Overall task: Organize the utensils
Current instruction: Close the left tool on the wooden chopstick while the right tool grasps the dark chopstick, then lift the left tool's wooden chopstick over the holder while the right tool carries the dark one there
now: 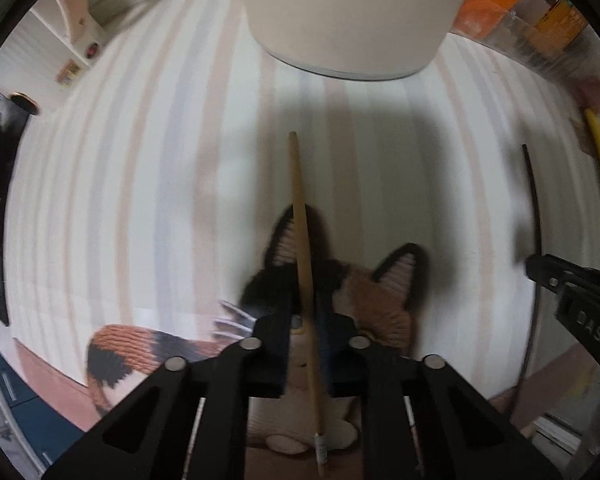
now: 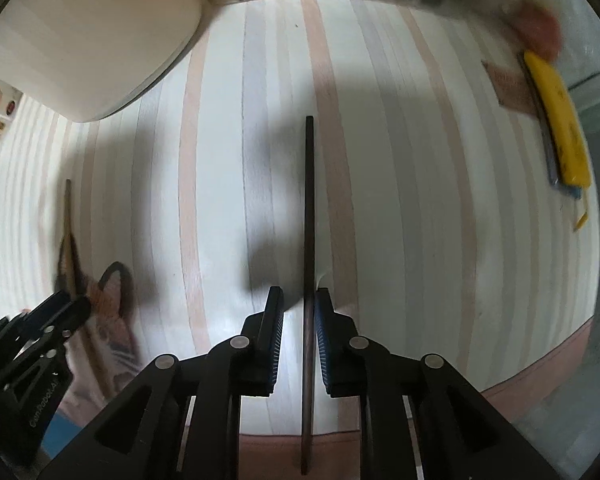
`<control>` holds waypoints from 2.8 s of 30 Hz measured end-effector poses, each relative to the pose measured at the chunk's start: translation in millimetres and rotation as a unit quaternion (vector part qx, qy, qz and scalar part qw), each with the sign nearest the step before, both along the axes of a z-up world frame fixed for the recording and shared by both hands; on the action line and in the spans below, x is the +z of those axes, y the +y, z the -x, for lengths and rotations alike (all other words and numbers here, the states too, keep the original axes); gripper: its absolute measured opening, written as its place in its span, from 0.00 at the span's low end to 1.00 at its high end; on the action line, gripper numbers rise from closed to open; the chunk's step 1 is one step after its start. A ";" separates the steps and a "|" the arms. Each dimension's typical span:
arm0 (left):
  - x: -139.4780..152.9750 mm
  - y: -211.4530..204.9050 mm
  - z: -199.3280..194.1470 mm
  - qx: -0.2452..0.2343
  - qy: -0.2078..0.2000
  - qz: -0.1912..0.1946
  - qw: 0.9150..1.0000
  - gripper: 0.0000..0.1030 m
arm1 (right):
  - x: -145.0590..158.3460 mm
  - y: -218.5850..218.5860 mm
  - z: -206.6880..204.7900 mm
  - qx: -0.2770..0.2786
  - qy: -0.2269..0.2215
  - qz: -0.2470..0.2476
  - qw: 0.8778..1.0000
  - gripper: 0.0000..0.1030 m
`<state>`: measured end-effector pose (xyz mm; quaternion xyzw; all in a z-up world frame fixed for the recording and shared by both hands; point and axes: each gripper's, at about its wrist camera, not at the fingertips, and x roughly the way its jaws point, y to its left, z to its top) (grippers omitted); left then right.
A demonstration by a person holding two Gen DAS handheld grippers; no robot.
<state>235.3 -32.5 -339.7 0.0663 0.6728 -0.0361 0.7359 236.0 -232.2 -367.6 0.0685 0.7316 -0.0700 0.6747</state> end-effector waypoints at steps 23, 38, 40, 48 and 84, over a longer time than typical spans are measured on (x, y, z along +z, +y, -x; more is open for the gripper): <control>0.2 8.7 -22.6 0.020 0.017 0.019 0.999 0.06 | -22.0 67.6 -15.2 0.048 0.046 -0.013 0.998 0.07; 21.9 5.5 -10.2 0.026 -0.039 -0.004 0.999 0.05 | -0.5 49.2 -15.9 0.001 -0.016 -0.028 0.999 0.06; 33.6 6.5 -7.3 0.030 -0.048 0.003 0.998 0.05 | 11.3 46.0 -16.0 -0.002 -0.034 -0.029 0.999 0.06; 85.1 6.8 0.9 0.036 -0.099 0.041 0.994 0.04 | 63.4 28.6 -18.6 -0.020 -0.107 -0.032 0.994 0.06; 332.0 0.8 -83.6 0.087 -0.355 0.157 0.917 0.04 | 324.5 -17.4 -101.4 -0.027 -0.359 -0.062 0.931 0.05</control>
